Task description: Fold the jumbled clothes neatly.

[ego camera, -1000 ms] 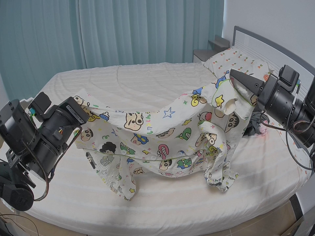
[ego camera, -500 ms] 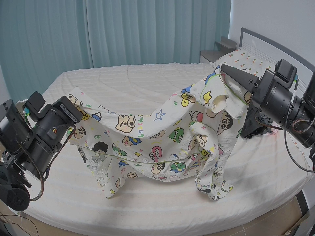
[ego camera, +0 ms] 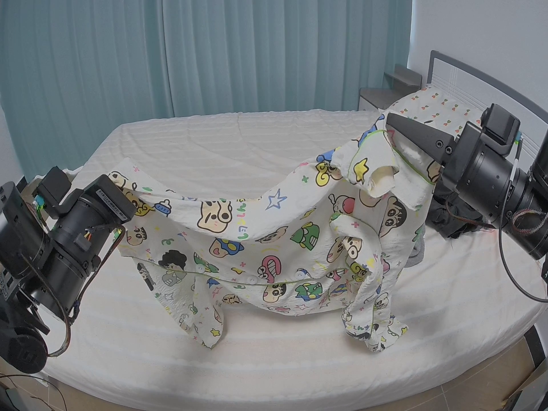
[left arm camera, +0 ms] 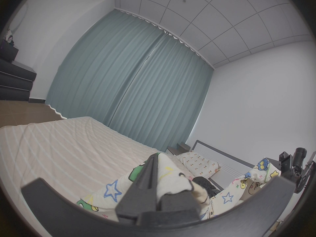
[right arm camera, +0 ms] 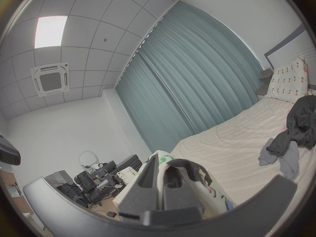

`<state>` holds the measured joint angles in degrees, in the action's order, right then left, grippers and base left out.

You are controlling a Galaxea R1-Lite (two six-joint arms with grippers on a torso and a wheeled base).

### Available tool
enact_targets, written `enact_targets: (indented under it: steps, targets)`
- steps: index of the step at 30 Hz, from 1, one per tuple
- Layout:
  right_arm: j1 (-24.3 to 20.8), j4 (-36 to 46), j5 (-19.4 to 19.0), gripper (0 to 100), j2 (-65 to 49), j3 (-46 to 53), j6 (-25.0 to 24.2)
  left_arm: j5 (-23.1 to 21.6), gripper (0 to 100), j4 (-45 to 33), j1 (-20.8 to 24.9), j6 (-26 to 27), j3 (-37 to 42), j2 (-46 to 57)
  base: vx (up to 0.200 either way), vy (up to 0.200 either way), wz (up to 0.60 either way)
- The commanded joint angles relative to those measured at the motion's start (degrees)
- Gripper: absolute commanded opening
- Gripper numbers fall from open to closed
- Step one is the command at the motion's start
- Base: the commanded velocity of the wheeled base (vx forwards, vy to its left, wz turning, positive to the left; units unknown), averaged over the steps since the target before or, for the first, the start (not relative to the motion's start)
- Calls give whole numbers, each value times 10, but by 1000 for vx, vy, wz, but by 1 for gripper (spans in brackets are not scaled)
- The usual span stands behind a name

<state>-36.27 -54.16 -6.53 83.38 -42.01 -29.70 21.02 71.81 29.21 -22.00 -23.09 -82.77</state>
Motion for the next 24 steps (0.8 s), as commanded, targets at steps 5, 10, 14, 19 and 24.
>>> enact_targets:
  steps: [5,10,14,19,24]
  targets:
    - [0,18,-1,0,-36,12,0,0,0,0,4,-1,21,16,-200,0,0]
    - [-2,18,-3,0,-61,25,2,1,0,-1,6,0,22,34,-200,0,0]
    - [-12,18,-7,0,-87,37,10,1,0,-1,7,0,25,45,-200,0,0]
    - [-14,18,-11,0,-117,47,28,1,0,-1,7,2,31,64,-200,0,0]
    - [-16,54,-16,0,-150,44,29,1,0,-1,7,3,44,82,-160,0,0]
